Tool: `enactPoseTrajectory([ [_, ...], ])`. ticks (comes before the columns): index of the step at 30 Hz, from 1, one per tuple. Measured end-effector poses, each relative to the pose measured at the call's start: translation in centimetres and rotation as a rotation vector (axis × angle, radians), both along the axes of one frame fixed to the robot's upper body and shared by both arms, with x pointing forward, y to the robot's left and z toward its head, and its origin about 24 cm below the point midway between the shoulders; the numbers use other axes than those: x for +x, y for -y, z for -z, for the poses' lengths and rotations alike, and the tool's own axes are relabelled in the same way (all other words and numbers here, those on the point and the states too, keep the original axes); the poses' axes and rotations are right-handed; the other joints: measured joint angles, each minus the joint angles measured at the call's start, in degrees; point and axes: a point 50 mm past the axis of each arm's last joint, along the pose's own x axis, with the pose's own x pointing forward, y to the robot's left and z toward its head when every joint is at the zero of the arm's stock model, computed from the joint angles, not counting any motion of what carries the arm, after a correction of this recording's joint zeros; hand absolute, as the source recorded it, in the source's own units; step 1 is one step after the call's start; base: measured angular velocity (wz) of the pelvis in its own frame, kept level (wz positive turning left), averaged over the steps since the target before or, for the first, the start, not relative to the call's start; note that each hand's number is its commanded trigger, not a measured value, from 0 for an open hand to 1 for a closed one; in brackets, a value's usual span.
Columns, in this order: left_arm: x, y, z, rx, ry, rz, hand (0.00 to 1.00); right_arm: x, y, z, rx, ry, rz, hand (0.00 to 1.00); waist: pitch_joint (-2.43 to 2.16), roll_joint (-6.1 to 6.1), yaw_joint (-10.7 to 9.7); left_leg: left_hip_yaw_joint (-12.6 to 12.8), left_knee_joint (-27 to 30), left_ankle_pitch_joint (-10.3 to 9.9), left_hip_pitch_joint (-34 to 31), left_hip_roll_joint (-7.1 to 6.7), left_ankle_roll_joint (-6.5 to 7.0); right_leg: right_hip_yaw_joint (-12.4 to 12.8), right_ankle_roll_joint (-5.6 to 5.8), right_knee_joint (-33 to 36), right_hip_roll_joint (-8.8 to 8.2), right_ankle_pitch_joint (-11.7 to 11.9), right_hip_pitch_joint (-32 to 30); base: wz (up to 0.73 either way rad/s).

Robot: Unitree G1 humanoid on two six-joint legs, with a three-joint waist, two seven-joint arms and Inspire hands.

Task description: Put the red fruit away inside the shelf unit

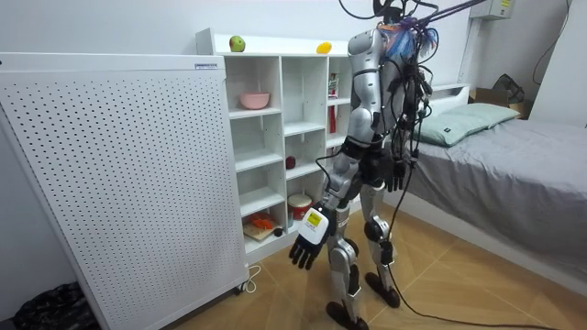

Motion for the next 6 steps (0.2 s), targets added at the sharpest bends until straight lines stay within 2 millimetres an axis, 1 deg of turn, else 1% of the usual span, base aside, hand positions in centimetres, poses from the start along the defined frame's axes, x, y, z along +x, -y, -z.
enactPoseTrajectory([
  [4,0.15,0.38,0.15,-0.017,-0.01,0.014,0.0,-0.16,-0.24,0.14,0.019,-0.034,0.018,0.0,0.03,-0.04,-0.98,0.05,-0.09,0.0,0.29,0.05,0.0,-0.02,0.02,-0.05,0.05,0.03,0.29,-0.01],
  [6,0.31,0.94,0.37,-0.033,-0.032,0.05,0.0,-0.25,-0.36,0.21,0.028,-0.047,0.041,0.0,0.07,0.07,-1.56,0.06,0.09,0.0,0.62,0.06,0.0,0.04,-0.02,-0.09,0.07,0.2,0.46,0.0],
])
